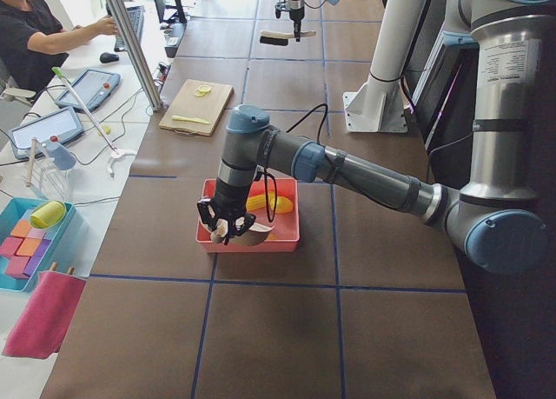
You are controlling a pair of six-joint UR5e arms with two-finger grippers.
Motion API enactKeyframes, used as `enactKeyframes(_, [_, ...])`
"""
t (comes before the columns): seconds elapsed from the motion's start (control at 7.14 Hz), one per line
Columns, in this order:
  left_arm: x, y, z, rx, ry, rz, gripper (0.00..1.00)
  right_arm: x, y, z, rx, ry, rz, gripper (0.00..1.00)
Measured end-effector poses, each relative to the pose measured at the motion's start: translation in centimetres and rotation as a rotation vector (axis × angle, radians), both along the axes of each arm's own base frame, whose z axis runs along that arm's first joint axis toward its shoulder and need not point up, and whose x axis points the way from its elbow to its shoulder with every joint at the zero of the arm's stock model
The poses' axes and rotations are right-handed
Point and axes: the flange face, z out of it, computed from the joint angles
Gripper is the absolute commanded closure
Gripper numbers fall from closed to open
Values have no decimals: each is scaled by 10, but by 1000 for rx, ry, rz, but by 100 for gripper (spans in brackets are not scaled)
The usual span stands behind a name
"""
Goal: Sweep and dump trash into bin
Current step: 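Tilt the dustpan over the pink bin with the left gripper to dump the vegetables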
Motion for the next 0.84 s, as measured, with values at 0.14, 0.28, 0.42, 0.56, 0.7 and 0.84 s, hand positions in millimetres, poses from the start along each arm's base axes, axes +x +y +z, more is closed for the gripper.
enactKeyframes(0.14, [0, -1, -2, 2, 5, 2, 100, 0, 0, -1, 0, -1, 1, 97])
enactKeyframes(0.28, [3, -4, -5, -7, 35, 8, 100, 0, 0, -1, 1, -2, 1, 97])
enactKeyframes(0.42, [10, -11, -17, -33, 102, 7, 100, -1, 0, -2, 1, -3, 1, 97])
enactKeyframes(0.56, [18, -22, -35, -72, 193, -20, 100, -1, 0, -2, 0, -3, 2, 97])
enactKeyframes(0.7, [28, -33, -59, -118, 297, -69, 100, -1, 0, -2, 0, -3, 2, 97])
enactKeyframes(0.84, [45, -43, -83, -163, 384, -113, 100, -1, 0, -2, 1, -3, 2, 97])
